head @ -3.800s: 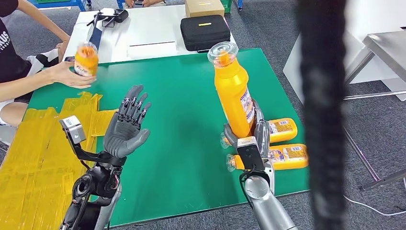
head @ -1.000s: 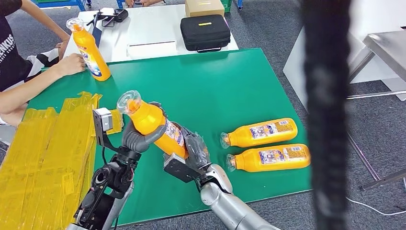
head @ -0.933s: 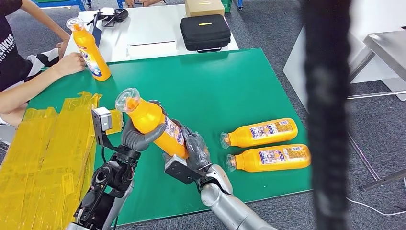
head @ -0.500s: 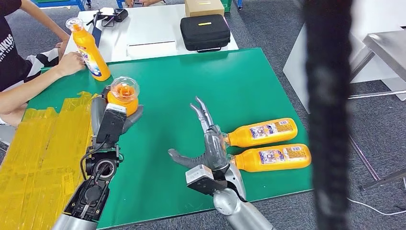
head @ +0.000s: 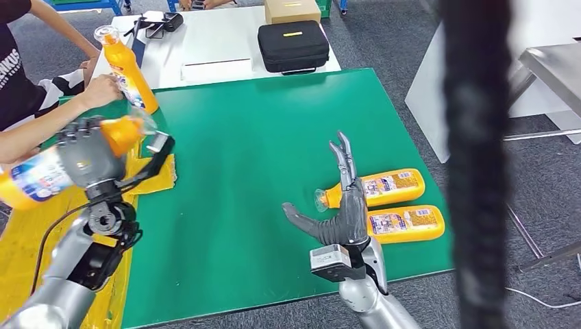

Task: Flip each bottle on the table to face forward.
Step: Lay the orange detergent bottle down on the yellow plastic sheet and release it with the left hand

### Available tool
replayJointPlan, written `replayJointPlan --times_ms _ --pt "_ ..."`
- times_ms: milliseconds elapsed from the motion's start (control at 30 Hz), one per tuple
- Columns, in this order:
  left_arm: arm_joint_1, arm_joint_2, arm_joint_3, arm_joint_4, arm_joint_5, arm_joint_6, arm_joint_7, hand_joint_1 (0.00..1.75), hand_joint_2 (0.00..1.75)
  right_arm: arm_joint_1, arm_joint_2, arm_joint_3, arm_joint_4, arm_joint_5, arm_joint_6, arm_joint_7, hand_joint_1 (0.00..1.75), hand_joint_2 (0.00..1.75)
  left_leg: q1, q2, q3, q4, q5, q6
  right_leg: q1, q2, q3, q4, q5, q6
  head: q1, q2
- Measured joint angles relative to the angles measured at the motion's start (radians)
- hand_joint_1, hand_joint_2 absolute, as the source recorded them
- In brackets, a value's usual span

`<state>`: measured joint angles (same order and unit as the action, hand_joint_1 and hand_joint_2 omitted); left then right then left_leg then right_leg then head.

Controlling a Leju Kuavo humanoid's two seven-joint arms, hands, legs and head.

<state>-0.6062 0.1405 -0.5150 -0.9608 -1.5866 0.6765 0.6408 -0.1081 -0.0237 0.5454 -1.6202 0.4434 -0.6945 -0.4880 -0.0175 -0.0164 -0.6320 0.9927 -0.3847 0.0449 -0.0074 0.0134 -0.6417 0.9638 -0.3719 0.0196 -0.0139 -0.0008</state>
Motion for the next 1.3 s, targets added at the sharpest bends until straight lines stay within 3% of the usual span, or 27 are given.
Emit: replayJointPlan --times_ms 67,133,167,300,633,800,900,1033,1133,1300 --pt "-0.017 0.002 -0.077 0.105 0.012 -0.021 -0.071 0.82 1.75 0.005 -0.004 -0.015 -0.002 0.016 0.0 0.008 0.0 1.75 0.0 -0.002 0.0 0.0 0.0 0.0 0.0 -0.002 0.0 0.0 0.0 0.0 0.0 0.0" --pt "-0.023 -0.003 -0.1 0.21 0.024 -0.056 -0.117 0.0 1.75 0.02 -0.006 -0.032 -0.007 0.043 0.005 0.023 0.0 1.75 0.0 0.003 0.0 0.0 0.0 -0.001 0.0 0.002 -0.001 0.0 0.001 0.0 0.001 0.0" --pt "-0.026 -0.006 -0.099 0.256 0.029 -0.076 -0.122 0.0 1.75 0.029 -0.008 -0.041 -0.009 0.062 0.01 0.032 0.0 1.75 0.0 0.005 0.0 0.0 -0.001 -0.001 -0.001 0.004 -0.001 0.0 0.001 0.0 0.0 0.0" --pt "-0.034 -0.015 -0.05 0.412 0.058 -0.156 -0.146 0.0 0.0 0.064 -0.015 -0.072 -0.02 0.168 0.044 0.085 0.0 1.75 -0.001 0.007 -0.001 0.0 -0.001 -0.001 -0.001 0.006 -0.002 0.0 0.001 0.001 0.0 0.0" --pt "-0.047 -0.036 0.068 0.549 0.078 -0.189 -0.171 0.0 0.0 0.079 -0.02 -0.114 -0.037 0.228 0.082 0.141 0.0 1.75 0.0 0.005 -0.001 0.0 -0.001 -0.001 -0.001 0.005 -0.001 0.0 0.001 0.0 0.0 0.0" --pt "-0.039 -0.059 0.126 0.569 0.083 -0.148 -0.178 0.0 0.0 0.086 -0.013 -0.137 -0.038 0.288 0.099 0.171 0.0 1.75 0.0 0.005 -0.001 0.0 0.0 0.0 -0.001 0.005 -0.001 0.0 0.001 0.001 0.0 0.0" --pt "-0.028 -0.081 0.188 0.569 0.174 -0.075 -0.29 0.0 0.0 0.095 -0.008 -0.155 -0.045 0.385 0.105 0.212 0.0 1.75 -0.001 0.005 -0.001 0.0 0.0 0.0 -0.001 0.005 -0.001 0.0 0.001 0.001 0.0 0.0" --pt "-0.008 -0.134 0.322 0.532 0.446 0.006 -0.7 0.0 1.75 0.101 -0.007 -0.194 -0.063 0.593 0.087 0.283 0.0 1.75 -0.001 0.004 -0.002 0.0 0.0 0.0 -0.001 0.004 -0.001 0.0 0.001 0.001 0.0 0.0" --pt "0.015 -0.18 0.397 0.469 0.58 0.018 -0.921 0.0 1.75 0.096 -0.008 -0.232 -0.074 0.748 0.031 0.325 0.0 1.75 -0.001 0.003 -0.002 0.0 0.0 0.0 -0.001 0.003 -0.001 0.0 0.001 0.001 0.0 0.0" --pt "0.053 -0.232 0.438 0.345 0.655 0.005 -1.01 0.0 1.75 0.081 -0.008 -0.276 -0.092 0.822 0.004 0.349 0.0 1.75 -0.002 0.003 -0.002 0.0 -0.001 0.001 -0.002 0.003 -0.001 0.0 0.001 0.001 0.0 0.0"
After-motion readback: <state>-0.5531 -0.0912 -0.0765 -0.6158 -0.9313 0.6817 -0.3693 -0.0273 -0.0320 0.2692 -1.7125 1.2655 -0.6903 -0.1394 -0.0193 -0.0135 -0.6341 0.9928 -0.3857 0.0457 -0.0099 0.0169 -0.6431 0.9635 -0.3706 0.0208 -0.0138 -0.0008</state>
